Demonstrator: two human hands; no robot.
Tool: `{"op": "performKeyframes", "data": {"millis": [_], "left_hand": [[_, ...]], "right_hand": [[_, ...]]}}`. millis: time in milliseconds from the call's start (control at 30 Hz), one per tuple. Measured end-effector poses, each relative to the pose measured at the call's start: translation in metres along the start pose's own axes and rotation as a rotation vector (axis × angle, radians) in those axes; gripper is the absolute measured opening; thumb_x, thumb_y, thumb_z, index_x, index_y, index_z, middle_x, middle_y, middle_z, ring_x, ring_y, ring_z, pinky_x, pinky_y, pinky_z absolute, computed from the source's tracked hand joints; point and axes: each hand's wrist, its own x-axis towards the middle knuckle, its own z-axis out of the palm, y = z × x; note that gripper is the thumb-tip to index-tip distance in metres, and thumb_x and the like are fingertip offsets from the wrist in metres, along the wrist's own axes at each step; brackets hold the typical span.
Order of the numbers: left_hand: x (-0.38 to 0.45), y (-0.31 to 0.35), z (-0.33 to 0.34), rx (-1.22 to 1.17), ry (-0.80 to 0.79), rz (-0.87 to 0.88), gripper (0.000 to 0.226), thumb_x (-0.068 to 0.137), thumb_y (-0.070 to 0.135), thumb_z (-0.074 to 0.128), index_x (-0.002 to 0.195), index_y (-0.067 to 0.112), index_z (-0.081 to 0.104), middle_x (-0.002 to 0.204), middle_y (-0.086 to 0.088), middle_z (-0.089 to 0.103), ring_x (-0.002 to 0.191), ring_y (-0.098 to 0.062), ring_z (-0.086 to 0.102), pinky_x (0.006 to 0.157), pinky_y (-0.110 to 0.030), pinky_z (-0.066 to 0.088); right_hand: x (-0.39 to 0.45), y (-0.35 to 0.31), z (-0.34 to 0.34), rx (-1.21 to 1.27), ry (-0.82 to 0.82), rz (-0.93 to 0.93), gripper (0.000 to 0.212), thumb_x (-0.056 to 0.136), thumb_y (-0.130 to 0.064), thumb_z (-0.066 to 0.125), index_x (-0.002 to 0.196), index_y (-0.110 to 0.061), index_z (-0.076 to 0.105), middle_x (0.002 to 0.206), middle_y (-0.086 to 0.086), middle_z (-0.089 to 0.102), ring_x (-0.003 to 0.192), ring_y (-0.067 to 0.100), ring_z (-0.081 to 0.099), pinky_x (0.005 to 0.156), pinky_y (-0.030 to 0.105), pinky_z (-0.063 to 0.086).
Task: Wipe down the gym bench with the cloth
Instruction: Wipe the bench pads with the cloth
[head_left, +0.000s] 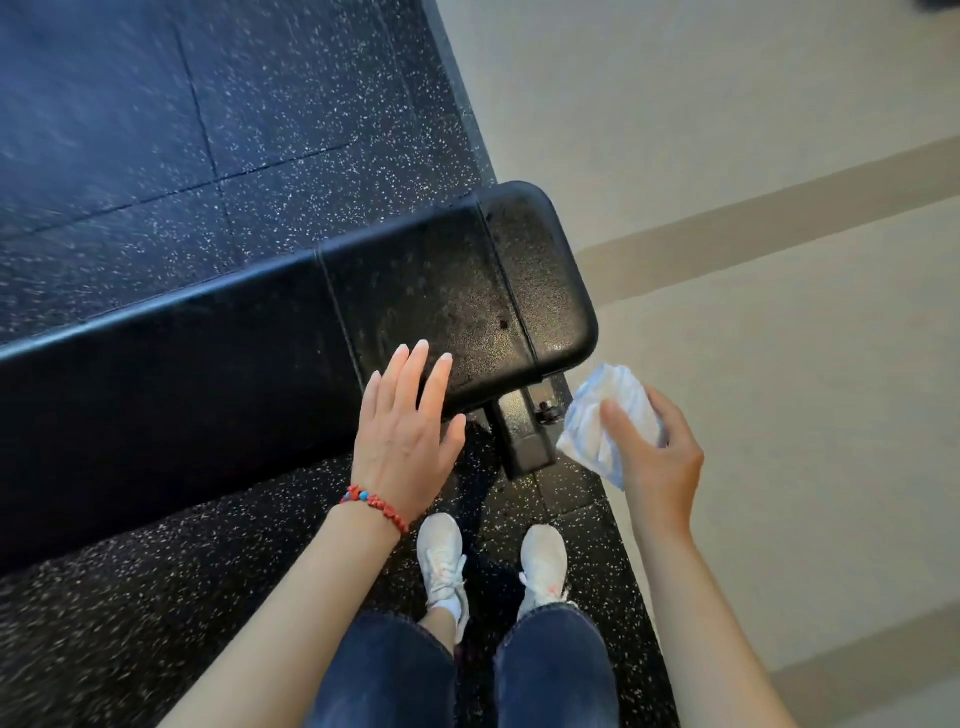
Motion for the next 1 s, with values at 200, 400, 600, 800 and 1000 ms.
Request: {"op": "performKeyframes", "data": {"millis": [200, 400, 600, 800, 1000], "left_hand": [[-0.001, 0.057, -0.037, -0.006, -0.003, 0.037, 0.054, 0.086, 0.032, 0.040, 0.130, 0.003, 0.050, 0.135, -0.021, 0.049, 0.127, -0.038, 0.044, 0.101, -0.053, 0.036], [0.003, 0.145, -0.064, -0.015, 0.021, 0.076, 0.052, 0.086, 0.031, 0.042, 0.129, 0.003, 0.052, 0.133, -0.022, 0.050, 0.125, -0.039, 0.046, 0.098, -0.055, 0.040], [0.013, 0.245, -0.077, -0.009, 0.025, 0.041, 0.055, 0.087, 0.035, 0.040, 0.128, 0.002, 0.053, 0.133, -0.023, 0.050, 0.125, -0.041, 0.046, 0.099, -0.056, 0.037], [0.038, 0.317, -0.084, 0.033, -0.002, 0.026, 0.057, 0.084, 0.038, 0.037, 0.124, 0.003, 0.057, 0.128, -0.023, 0.055, 0.119, -0.041, 0.051, 0.093, -0.058, 0.040], [0.071, 0.345, -0.105, 0.074, 0.033, 0.041, 0.057, 0.084, 0.039, 0.036, 0.120, 0.001, 0.059, 0.122, -0.022, 0.059, 0.112, -0.039, 0.057, 0.088, -0.056, 0.045]], "right_hand": [[-0.012, -0.038, -0.059, 0.048, -0.032, -0.033, 0.036, 0.073, -0.017, 0.076, 0.105, -0.027, 0.063, 0.107, -0.012, 0.064, 0.101, 0.006, 0.058, 0.093, 0.029, 0.045], [-0.002, -0.069, -0.136, 0.154, -0.028, -0.025, 0.033, 0.075, -0.016, 0.075, 0.105, -0.024, 0.063, 0.105, -0.006, 0.065, 0.098, 0.012, 0.061, 0.089, 0.032, 0.050], [0.031, -0.097, -0.232, 0.139, -0.038, -0.058, 0.030, 0.076, -0.015, 0.074, 0.102, -0.025, 0.063, 0.100, -0.009, 0.065, 0.094, 0.011, 0.061, 0.086, 0.032, 0.051], [0.069, -0.123, -0.304, 0.128, -0.072, -0.101, 0.031, 0.077, -0.013, 0.073, 0.103, -0.024, 0.062, 0.099, -0.010, 0.063, 0.093, 0.012, 0.060, 0.079, 0.027, 0.050], [0.100, -0.163, -0.323, 0.119, -0.112, -0.139, 0.030, 0.077, -0.011, 0.072, 0.095, -0.031, 0.060, 0.094, -0.015, 0.062, 0.086, 0.003, 0.059, 0.075, 0.025, 0.049]]}}
